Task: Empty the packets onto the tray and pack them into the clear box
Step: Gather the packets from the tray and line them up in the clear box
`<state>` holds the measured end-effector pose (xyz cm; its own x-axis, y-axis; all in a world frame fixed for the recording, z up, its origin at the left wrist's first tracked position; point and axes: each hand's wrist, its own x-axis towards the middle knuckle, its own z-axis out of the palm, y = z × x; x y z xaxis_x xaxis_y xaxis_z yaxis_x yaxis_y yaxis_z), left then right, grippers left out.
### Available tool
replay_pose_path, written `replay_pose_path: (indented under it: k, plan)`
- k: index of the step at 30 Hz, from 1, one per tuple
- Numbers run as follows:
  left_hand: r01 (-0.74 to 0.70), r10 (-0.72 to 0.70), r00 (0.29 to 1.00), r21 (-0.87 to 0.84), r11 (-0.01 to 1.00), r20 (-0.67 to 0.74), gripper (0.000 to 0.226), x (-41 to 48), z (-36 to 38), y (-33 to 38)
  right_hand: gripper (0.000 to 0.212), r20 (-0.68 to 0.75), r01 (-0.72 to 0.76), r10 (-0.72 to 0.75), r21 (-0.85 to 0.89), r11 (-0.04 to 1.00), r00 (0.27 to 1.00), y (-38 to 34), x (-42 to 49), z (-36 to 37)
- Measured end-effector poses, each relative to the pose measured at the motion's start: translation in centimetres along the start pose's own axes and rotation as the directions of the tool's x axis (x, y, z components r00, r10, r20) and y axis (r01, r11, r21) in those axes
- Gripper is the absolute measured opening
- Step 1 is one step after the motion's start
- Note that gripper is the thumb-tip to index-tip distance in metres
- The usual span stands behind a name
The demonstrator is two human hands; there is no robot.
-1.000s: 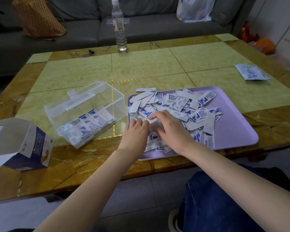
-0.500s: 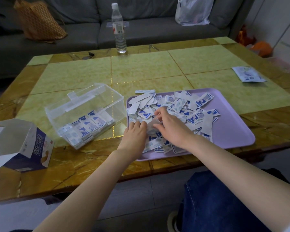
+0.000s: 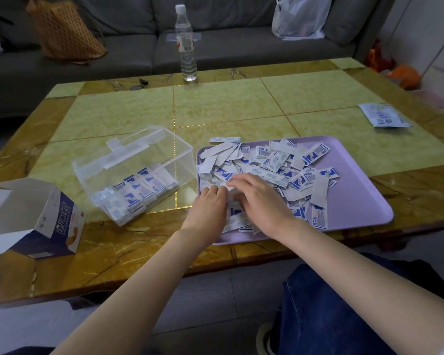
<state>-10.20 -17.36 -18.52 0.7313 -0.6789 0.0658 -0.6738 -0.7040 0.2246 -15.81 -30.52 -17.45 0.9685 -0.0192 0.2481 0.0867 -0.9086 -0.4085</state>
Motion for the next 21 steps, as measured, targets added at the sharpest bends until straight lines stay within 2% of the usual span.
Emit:
replay_pose_path:
  k: [4, 9, 14, 18, 21]
  plan:
    - [0.004, -0.005, 1.000, -0.007, 1.000, -0.014, 0.025, 0.02, 0.14, -0.04, 0.054, 0.196, 0.054, -0.015, -0.197, 0.979, 0.981, 0.14, -0.38, 0.07]
    - [0.032, -0.034, 0.999, -0.067, 0.997, -0.029, 0.018, -0.05, -0.05, -0.05, 0.038, 0.051, -0.036, 0.040, -0.079, 0.996, 0.998, 0.51, -0.21, -0.24]
    - [0.027, -0.027, 1.000, -0.066, 0.997, -0.002, 0.022, -0.08, 0.10, -0.18, 0.047, 0.201, -0.067, 0.081, -0.075, 0.995, 0.976, 0.48, -0.39, -0.12]
    - [0.073, -0.074, 0.997, -0.214, 0.974, 0.002, 0.019, -0.20, -0.33, -0.18, 0.038, 0.092, -0.160, 0.151, 0.102, 0.982, 0.984, 0.68, -0.45, 0.34]
    - [0.082, -0.093, 0.995, -0.254, 0.964, -0.029, 0.016, -0.35, -0.57, -0.14, 0.027, 0.076, -0.163, 0.154, 0.120, 0.979, 0.985, 0.63, -0.35, 0.56]
